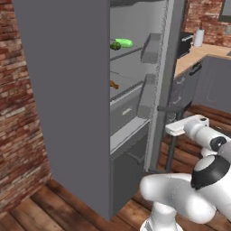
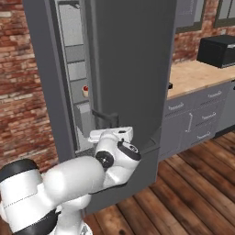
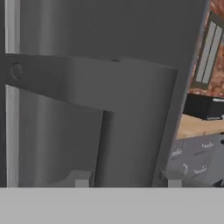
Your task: Gather the corn and avocado from the fridge and place them on a tray on the dining counter. Then gather the steak and chicken drumstick from the fridge and place them on the other tray.
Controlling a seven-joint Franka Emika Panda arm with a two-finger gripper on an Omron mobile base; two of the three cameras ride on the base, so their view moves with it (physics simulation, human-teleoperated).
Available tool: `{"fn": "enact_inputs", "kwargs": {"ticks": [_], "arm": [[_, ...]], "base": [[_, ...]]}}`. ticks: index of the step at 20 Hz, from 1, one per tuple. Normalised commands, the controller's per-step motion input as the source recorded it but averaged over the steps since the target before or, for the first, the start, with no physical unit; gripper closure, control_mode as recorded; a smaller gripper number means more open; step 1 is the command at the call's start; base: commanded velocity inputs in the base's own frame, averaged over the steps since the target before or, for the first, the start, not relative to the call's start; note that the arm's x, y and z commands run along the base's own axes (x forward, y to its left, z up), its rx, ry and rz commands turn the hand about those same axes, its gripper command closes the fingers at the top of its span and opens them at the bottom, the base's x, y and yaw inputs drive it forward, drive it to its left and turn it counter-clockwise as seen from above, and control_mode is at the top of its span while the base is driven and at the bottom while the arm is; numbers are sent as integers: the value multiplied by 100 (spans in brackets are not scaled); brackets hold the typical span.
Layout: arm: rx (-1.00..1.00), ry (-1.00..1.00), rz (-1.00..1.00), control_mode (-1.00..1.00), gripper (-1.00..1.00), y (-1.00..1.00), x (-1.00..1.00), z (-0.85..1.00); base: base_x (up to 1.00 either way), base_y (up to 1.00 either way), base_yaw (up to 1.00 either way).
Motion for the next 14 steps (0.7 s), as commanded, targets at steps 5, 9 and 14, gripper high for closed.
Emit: {"fn": "enact_inputs", "kwargs": {"ticks": [5,9,14], "arm": [[0,0,-22,-100,100,-97,-74,41],[0,0,-20,-100,-100,-79,-66,30],[0,-12,-18,-100,-100,-50,-96,30]], "base": [[0,0,0],[0,0,0],[0,0,0]]}}
